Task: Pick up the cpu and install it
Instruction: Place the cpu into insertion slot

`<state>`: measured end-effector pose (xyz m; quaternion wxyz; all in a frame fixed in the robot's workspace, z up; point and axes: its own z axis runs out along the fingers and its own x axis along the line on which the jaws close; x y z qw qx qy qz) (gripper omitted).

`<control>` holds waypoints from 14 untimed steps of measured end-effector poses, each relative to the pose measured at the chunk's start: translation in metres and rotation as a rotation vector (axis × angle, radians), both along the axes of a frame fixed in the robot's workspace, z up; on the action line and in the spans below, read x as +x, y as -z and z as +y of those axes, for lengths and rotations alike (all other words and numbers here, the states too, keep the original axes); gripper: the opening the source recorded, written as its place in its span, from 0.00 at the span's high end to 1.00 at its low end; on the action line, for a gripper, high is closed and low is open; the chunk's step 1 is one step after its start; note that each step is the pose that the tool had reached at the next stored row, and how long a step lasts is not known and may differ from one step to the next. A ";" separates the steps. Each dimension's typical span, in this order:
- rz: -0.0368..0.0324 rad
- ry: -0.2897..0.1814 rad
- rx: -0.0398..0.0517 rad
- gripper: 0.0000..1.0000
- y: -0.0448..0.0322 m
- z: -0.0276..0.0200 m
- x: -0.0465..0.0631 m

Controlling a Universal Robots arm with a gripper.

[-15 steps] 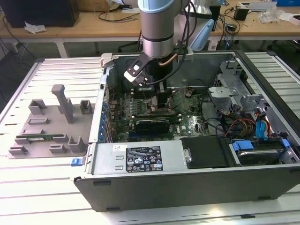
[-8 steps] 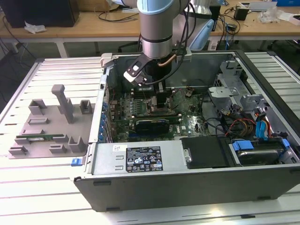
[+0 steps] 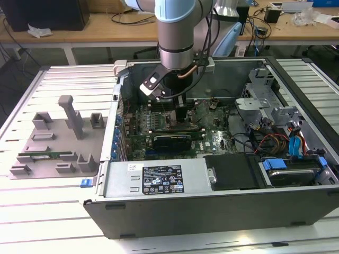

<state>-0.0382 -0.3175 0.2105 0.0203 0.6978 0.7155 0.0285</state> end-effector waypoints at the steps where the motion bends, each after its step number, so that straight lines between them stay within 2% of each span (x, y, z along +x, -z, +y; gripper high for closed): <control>1: 0.0003 0.000 -0.0022 0.45 0.0017 0.0005 0.000; 6: 0.0013 0.000 -0.0072 0.45 0.0065 0.0009 0.000; 7: 0.0013 0.001 -0.0148 0.45 0.0075 0.0009 0.000; 8: 0.0013 0.001 -0.0182 0.45 0.0083 0.0009 0.000; 14: 0.0013 0.009 -0.0201 0.45 0.0111 0.0015 0.000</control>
